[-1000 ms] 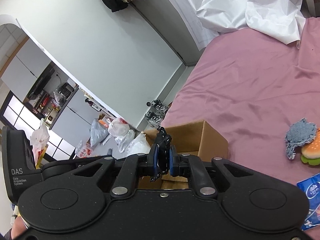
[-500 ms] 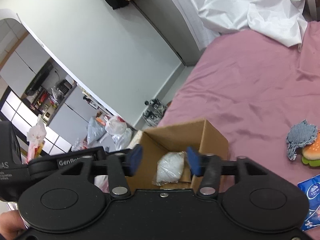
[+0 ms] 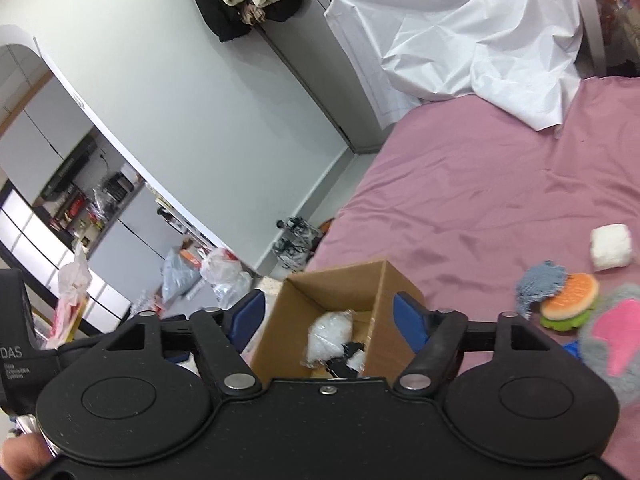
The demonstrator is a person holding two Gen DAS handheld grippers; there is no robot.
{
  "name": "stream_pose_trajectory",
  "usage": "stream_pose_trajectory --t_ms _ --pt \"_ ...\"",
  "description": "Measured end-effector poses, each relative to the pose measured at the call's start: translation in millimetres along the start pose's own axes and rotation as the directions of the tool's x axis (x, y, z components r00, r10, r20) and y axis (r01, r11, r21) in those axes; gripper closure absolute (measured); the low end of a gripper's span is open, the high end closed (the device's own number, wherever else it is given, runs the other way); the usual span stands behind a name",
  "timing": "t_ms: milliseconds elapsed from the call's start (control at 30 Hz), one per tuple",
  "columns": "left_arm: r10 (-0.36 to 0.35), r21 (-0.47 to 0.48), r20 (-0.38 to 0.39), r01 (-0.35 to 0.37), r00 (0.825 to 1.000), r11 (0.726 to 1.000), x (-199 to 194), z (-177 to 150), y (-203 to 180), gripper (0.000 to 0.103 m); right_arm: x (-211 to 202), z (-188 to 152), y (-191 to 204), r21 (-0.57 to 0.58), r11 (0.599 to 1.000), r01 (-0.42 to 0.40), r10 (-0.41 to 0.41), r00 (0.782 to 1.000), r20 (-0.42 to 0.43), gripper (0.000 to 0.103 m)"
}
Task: Organize soft objects
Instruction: 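Move both tools back to the grey plush with the pink ear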
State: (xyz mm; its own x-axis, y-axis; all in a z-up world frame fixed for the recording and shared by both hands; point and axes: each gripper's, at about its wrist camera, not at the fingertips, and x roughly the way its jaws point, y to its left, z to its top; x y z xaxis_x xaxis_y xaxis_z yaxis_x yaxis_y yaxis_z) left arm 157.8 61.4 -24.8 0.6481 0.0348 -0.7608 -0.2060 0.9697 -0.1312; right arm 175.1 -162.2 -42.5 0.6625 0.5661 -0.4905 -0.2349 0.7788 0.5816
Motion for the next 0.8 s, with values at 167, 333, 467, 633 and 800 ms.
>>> stream_pose_trajectory --t_ms 167,333,467,633,800 --pt "0.001 0.029 -0.006 -0.001 1.0 1.0 -11 -4 -13 0.007 -14 0 -4 -0.001 0.999 0.04 -0.04 0.999 -0.034 0.025" --pt "0.0 0.052 -0.011 0.0 1.0 0.999 -20 -8 -27 0.007 -34 5 -14 0.019 0.998 0.063 -0.062 0.998 -0.023 0.021" --pt "-0.015 0.071 -0.02 0.016 1.0 0.997 -26 -11 -42 0.007 -53 9 -22 0.028 0.997 0.073 -0.073 0.997 -0.003 0.016" --pt "-0.058 0.088 -0.032 0.061 0.998 0.994 -31 -17 -62 0.007 -76 12 -33 0.039 0.995 0.096 -0.097 0.995 0.025 0.01" --pt "-0.06 0.115 -0.032 0.063 0.998 0.991 -34 -25 -84 0.007 -94 16 -51 0.085 0.988 0.125 -0.13 0.99 0.054 0.005"
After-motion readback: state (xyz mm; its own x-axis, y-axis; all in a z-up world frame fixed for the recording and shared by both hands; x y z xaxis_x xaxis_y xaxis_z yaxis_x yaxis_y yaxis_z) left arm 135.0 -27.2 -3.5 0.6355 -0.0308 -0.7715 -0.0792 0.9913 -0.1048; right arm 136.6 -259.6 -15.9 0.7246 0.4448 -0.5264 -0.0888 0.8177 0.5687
